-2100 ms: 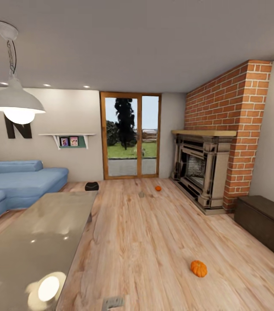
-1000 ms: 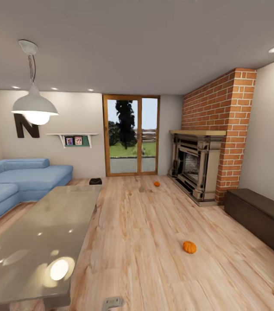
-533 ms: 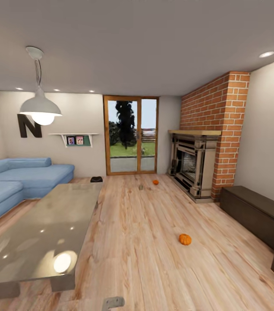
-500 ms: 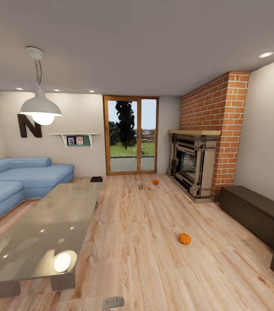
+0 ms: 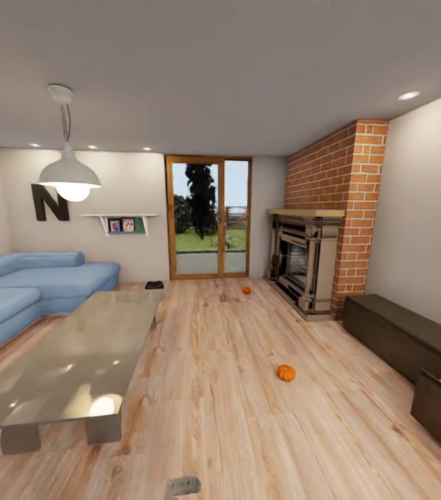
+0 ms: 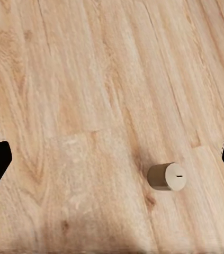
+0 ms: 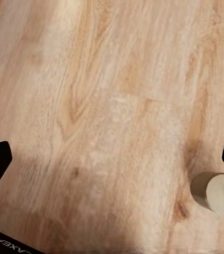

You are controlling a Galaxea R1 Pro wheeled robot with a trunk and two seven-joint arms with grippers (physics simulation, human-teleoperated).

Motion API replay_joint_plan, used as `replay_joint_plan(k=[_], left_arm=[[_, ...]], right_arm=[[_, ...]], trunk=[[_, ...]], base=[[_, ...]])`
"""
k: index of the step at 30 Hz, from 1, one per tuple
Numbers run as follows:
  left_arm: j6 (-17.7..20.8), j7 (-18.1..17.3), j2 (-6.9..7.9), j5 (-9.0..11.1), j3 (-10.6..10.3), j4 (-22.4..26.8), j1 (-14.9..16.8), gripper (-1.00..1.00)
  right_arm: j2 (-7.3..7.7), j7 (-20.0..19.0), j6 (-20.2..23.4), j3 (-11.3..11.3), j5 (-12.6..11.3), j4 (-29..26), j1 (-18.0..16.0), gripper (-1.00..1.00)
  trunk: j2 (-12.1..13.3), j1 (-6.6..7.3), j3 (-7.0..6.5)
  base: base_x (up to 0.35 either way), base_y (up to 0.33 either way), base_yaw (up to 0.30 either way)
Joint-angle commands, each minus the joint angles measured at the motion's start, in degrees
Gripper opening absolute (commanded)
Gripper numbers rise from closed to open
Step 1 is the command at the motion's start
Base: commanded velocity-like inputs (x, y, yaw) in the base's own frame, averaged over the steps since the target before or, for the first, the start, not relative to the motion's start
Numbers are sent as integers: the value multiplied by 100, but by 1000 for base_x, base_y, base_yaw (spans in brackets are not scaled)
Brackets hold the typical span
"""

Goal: Place each of the two pumpkins and all three candles from the living room inside a cabinet in the living room (use any cabinet), then make sure every cabinet is closed, and position the cauldron so it is next to a table in the living room.

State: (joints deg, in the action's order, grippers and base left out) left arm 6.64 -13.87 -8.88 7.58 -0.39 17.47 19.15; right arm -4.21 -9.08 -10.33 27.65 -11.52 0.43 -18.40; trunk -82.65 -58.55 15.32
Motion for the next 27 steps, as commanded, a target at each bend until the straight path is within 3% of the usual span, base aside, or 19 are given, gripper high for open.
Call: replay_joint_plan(k=[1, 23, 27], left_arm=[[48, -10, 1, 60, -4, 11, 1, 100], [48, -10, 2, 60, -1, 11, 1, 100], [48, -35, 8, 60, 1, 11, 1, 100]], right_arm=[[-1, -24, -22, 38, -61, 10, -6, 100], [-1, -23, -22, 38, -61, 10, -6, 100], [-1, -24, -22, 38, -61, 10, -6, 100]], trunk=[[-5, 3, 7], [-5, 3, 7], [-5, 3, 7]], base=[[-314, -118, 0], [-322, -22, 0], [-142, 0, 0]])
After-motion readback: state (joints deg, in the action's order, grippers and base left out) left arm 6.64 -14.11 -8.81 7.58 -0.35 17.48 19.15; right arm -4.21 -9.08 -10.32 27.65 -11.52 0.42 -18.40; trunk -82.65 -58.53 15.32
